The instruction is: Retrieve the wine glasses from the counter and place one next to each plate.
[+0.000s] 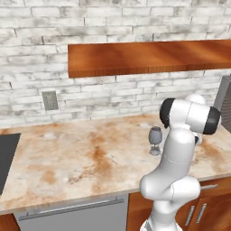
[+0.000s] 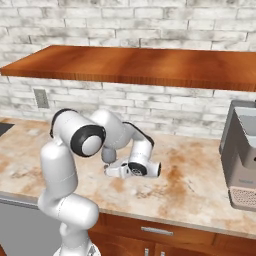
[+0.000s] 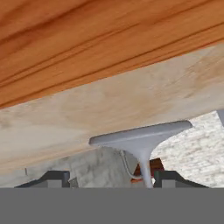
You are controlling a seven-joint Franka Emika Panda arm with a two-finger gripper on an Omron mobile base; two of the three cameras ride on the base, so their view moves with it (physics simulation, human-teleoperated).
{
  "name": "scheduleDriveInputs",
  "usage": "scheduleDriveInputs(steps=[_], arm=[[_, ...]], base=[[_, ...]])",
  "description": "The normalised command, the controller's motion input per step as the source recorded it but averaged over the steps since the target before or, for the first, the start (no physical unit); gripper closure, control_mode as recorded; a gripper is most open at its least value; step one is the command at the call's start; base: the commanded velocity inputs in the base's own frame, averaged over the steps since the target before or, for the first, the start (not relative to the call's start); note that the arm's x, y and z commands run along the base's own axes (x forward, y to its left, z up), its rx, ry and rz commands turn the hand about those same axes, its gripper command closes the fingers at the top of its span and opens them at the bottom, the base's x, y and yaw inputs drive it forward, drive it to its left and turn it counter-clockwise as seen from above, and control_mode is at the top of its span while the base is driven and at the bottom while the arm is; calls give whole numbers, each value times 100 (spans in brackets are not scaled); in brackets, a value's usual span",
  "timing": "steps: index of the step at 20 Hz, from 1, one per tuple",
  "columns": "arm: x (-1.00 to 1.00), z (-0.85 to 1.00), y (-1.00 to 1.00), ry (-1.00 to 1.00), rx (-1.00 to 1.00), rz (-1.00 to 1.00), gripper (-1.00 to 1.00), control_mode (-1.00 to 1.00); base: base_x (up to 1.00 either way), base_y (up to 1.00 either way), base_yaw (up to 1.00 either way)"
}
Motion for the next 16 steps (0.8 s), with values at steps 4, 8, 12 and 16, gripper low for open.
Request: scheduleDriveInputs(steps=[4,8,12,16], arm=[[-53,20,6,-12,2,2,100,-100],[-64,79,16,-33,0,7,100,-100],[-59,100,14,-10,0,12,100,-100],[-66,100,27,-7,0,12,100,-100]], base=[[0,0,0],[0,0,0],[0,0,0],[0,0,0]])
